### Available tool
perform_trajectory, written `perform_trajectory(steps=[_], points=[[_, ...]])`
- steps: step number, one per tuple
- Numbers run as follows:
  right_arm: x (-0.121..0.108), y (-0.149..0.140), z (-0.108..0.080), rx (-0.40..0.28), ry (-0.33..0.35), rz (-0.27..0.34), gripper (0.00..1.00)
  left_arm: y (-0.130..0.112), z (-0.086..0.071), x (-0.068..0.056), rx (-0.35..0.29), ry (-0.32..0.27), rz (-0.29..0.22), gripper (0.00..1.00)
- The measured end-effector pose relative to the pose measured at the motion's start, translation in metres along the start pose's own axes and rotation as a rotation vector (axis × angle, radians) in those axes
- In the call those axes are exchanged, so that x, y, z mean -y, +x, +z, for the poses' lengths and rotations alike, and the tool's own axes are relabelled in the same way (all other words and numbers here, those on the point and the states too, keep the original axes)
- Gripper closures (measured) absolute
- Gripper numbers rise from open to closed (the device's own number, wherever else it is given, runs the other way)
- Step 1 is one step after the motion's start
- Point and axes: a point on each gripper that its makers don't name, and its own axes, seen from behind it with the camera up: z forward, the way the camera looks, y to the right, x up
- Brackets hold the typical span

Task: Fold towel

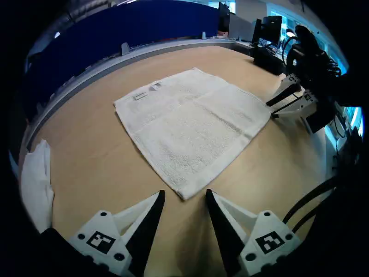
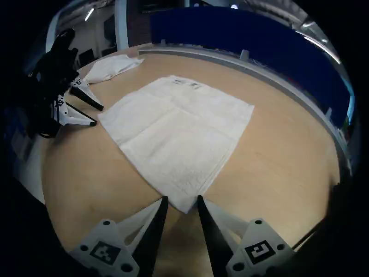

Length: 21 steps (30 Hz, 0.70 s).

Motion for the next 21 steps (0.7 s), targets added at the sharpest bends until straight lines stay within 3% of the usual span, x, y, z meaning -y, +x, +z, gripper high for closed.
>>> perform_trajectory(steps=[7, 11, 17, 21], points=[[-0.0003, -0.0007, -0.0011, 0.010, 0.002, 0.011, 0.59, 0.0002, -0.0011, -0.0079, 0.011, -0.008, 0.017, 0.60], [-0.0007, -0.0007, -0.0010, 0.017, 0.005, 0.017, 0.64, -0.0005, -0.0011, -0.0106, 0.015, -0.008, 0.018, 0.68], [-0.0009, 0.0041, -0.0021, 0.008, 0.012, 0.027, 0.81, -0.0004, -0.0007, -0.0074, 0.017, 0.014, 0.004, 0.77], [-0.0011, 0.0048, -0.0027, 0.010, 0.018, 0.020, 0.82, -0.0004, -0.0007, -0.0069, 0.019, 0.014, -0.004, 0.83]])
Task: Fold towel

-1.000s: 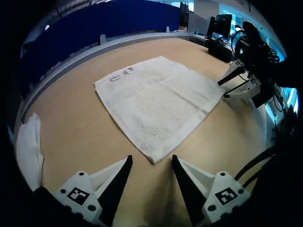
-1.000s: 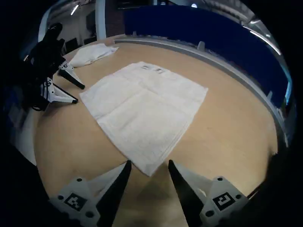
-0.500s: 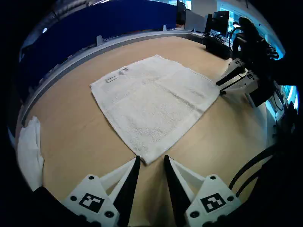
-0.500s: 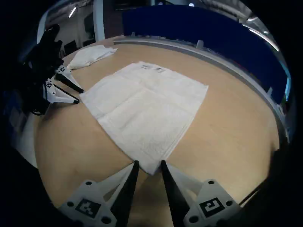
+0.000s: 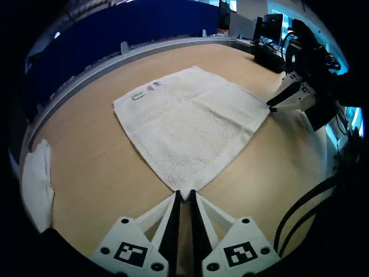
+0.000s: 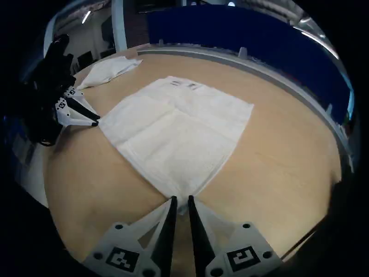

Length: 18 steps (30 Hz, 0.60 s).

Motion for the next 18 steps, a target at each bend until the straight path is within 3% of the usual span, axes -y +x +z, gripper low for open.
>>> perform_trajectory(steps=[18], points=[[-0.0009, 0.0073, -0.0020, -0.007, 0.009, -0.012, 0.84, 0.0098, -0.0016, -0.0042, -0.011, -0.026, -0.021, 0.90]])
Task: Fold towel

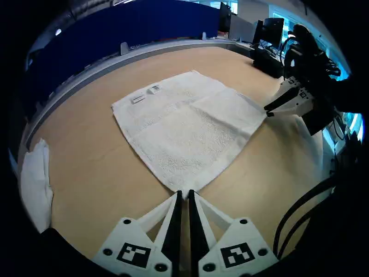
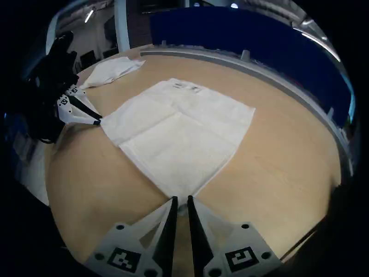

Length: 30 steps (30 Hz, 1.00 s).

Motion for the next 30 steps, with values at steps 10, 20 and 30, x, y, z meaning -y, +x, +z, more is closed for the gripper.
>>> perform_trajectory(steps=[10, 20, 30], points=[[-0.002, 0.005, -0.004, -0.002, -0.002, 0.001, 0.84, 0.001, -0.003, 0.002, 0.003, 0.005, -0.005, 0.91], [-0.004, 0.025, -0.021, -0.027, -0.006, 0.009, 0.84, 0.017, -0.019, 0.005, -0.012, 0.015, -0.039, 0.91], [-0.001, 0.058, -0.055, -0.066, -0.008, 0.017, 0.84, 0.043, -0.055, 0.002, -0.034, 0.019, -0.078, 0.91]])
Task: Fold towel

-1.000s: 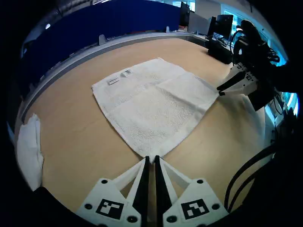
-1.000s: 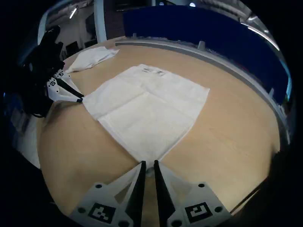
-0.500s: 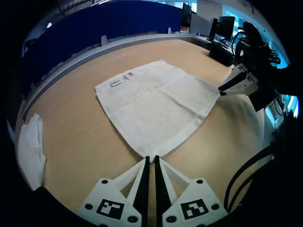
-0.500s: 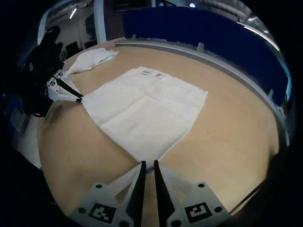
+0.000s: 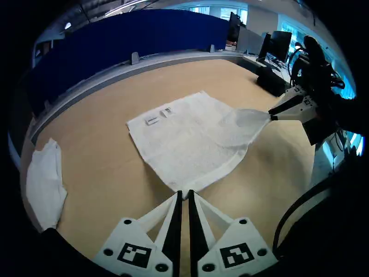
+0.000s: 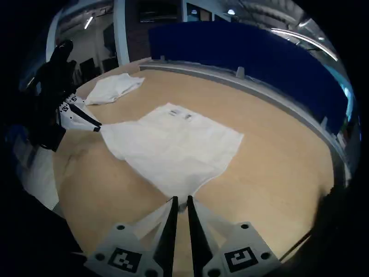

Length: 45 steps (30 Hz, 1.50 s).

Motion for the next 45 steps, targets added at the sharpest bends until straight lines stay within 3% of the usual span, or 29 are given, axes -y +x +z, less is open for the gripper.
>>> perform_trajectory(steps=[14, 20, 23, 29, 38, 45], points=[[0.017, 0.018, -0.045, -0.004, 0.023, 0.020, 0.85, 0.013, -0.040, -0.011, -0.003, -0.005, -0.029, 0.91], [0.020, 0.018, -0.048, 0.003, 0.028, 0.029, 0.85, 0.014, -0.047, -0.013, -0.003, -0.006, -0.041, 0.91], [0.017, 0.020, -0.044, 0.003, 0.025, 0.036, 0.85, 0.018, -0.045, -0.011, -0.009, -0.002, -0.053, 0.91], [0.002, 0.034, -0.028, -0.009, 0.014, 0.038, 0.85, 0.036, -0.035, 0.006, -0.023, 0.027, -0.073, 0.91], [-0.038, 0.065, 0.007, -0.020, -0.025, 0.011, 0.85, 0.073, -0.001, 0.040, -0.043, 0.066, -0.071, 0.91], [-0.064, 0.082, 0.037, -0.023, -0.041, 0.028, 0.85, 0.088, 0.028, 0.064, -0.031, 0.087, -0.071, 0.91]])
